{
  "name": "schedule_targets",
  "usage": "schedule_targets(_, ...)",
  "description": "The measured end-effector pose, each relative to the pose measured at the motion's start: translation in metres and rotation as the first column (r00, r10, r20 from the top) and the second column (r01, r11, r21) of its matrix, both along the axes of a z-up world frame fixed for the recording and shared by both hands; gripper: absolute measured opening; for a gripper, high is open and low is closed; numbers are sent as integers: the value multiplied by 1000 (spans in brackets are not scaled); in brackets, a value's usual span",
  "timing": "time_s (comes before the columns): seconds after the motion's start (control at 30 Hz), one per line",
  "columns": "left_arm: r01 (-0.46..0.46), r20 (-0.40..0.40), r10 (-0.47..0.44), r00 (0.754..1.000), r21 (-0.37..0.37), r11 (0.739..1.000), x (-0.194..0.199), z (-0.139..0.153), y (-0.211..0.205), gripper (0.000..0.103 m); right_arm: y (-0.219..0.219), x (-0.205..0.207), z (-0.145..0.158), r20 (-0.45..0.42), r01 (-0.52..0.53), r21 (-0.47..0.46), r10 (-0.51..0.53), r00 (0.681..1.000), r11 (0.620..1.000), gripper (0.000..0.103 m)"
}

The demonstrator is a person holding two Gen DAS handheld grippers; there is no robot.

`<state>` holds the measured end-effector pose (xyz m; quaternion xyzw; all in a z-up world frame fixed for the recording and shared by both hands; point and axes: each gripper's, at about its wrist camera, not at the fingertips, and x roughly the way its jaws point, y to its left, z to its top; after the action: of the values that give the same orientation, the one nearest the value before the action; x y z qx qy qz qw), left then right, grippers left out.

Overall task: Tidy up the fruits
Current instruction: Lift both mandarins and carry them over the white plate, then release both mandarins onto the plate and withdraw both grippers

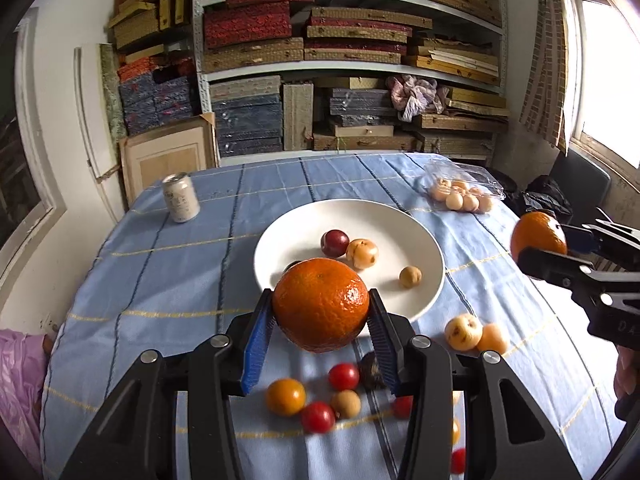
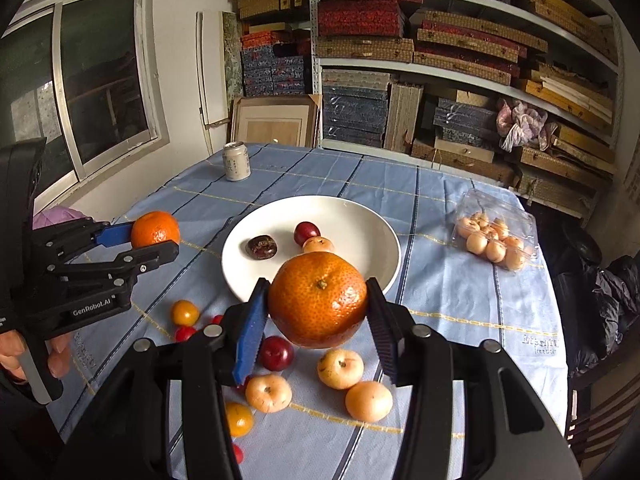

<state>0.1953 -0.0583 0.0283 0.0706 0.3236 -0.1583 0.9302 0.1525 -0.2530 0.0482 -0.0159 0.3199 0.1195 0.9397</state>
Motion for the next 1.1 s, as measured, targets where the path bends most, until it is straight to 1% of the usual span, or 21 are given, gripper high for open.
schedule_targets(0.13, 9, -32, -8, 999, 14, 1000, 29, -11, -11, 46, -9, 39, -7, -35, 21, 2, -21, 999, 1000, 47)
schedule_targets(0.27, 9, -74, -6, 997, 39, 999, 60, -33, -27, 46, -14, 82, -24, -72, 33, -20, -35, 997, 999, 47)
schedule_targets(0.47, 13, -141, 0, 990, 87, 996, 100, -75, -45, 46, -17, 144, -65, -154, 56, -40, -61, 986, 998, 47)
schedule_targets(0.53, 13, -165, 2, 986, 90, 996, 111, -85, -46, 47, -21, 162, -78, -180, 65, -41, -71, 981, 997, 47)
schedule_targets(0.67, 11, -211, 11, 977, 103, 995, 130, -103, -47, 47, -25, 186, -99, -218, 81, -36, -87, 972, 996, 47)
schedule_targets(0.73, 16, -216, 6, 976, 101, 995, 132, -105, -46, 47, -26, 193, -105, -229, 78, -28, -82, 970, 997, 48)
schedule_targets(0.77, 23, -219, -1, 976, 101, 995, 132, -105, -46, 47, -26, 195, -106, -238, 73, -22, -77, 968, 997, 51)
schedule_targets(0.8, 30, -218, -9, 976, 94, 995, 131, -104, -46, 51, -26, 195, -105, -240, 73, -16, -75, 968, 997, 69)
schedule_targets(0.83, 29, -213, -7, 977, 98, 995, 131, -103, -47, 62, -26, 193, -102, -226, 80, -10, -80, 971, 997, 77)
schedule_targets(0.87, 16, -192, 5, 981, 109, 994, 128, -98, -46, 67, -27, 191, -100, -208, 86, -4, -85, 974, 996, 80)
schedule_targets(0.9, 7, -172, 12, 985, 111, 994, 125, -93, -44, 74, -28, 188, -97, -196, 87, 1, -85, 977, 996, 80)
schedule_targets(1.0, 7, -160, 5, 987, 77, 997, 116, -78, -40, 74, -32, 179, -90, -191, 91, 14, -87, 978, 996, 80)
schedule_targets(1.1, 5, -145, 3, 989, 52, 999, 99, -66, -31, 74, -39, 160, -82, -176, 96, 35, -88, 980, 995, 80)
